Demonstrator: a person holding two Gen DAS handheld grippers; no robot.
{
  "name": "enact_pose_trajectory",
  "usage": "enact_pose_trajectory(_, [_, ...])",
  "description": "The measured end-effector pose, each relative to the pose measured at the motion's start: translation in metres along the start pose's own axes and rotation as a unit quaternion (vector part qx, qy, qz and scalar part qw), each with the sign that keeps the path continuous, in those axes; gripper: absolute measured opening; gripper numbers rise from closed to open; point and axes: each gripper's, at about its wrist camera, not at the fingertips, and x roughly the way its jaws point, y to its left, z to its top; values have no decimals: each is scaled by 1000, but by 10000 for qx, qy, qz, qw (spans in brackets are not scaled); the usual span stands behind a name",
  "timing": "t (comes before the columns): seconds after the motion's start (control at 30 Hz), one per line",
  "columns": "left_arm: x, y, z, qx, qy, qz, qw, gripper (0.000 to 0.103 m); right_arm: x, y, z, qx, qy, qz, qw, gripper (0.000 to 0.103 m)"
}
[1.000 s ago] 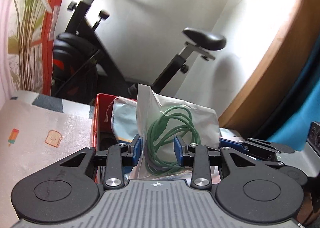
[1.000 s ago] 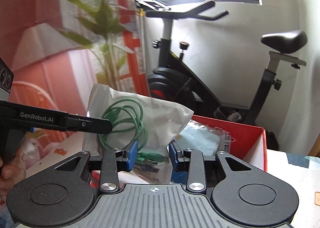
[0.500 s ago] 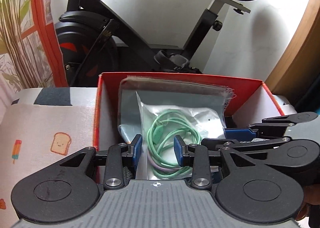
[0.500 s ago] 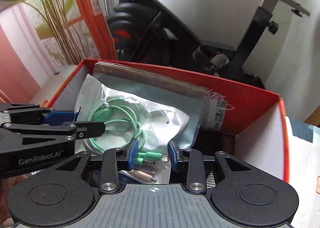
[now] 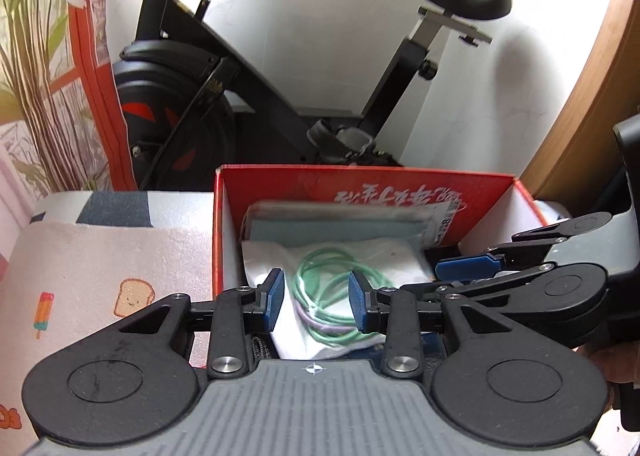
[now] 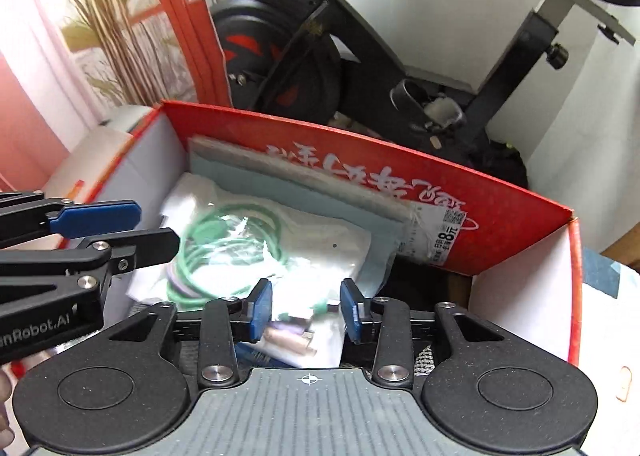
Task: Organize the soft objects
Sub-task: 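Lower the cable bag into the red box with both tools, then open both tools to release the cable bag and withdraw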
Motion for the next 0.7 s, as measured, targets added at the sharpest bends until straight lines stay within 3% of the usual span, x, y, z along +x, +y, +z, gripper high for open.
enact_pose_trajectory(0.13, [-20, -4, -1, 133, -219, 52, 9997, 38, -21, 1, -8, -95, -234, -16, 9997, 38])
enact_pose_trajectory(0.23, [-35, -9, -4, 221, -333, 88, 9992, 48, -38, 1, -16, -71, -368, -1, 9993, 44])
enact_pose_trajectory(0.4, [-59, -15, -10, 306, -459, 158, 9984, 69, -63, -1, -30, -65, -543, -92, 9985, 62])
enact_pose_trajectory(0.47, [-69, -17, -15, 300, -517, 140, 9981, 85, -72, -2, -38, -48, -620, -124, 9980, 69])
enact_pose_trajectory(0.57, [-84, -20, -24, 279, -620, 90, 9976, 99, -87, -3, -53, -11, -754, -74, 9971, 84])
enact_pose_trajectory(0.7, [-101, -26, -44, 373, -732, 142, 9965, 103, -104, -5, -74, 16, -925, -6, 9957, 96])
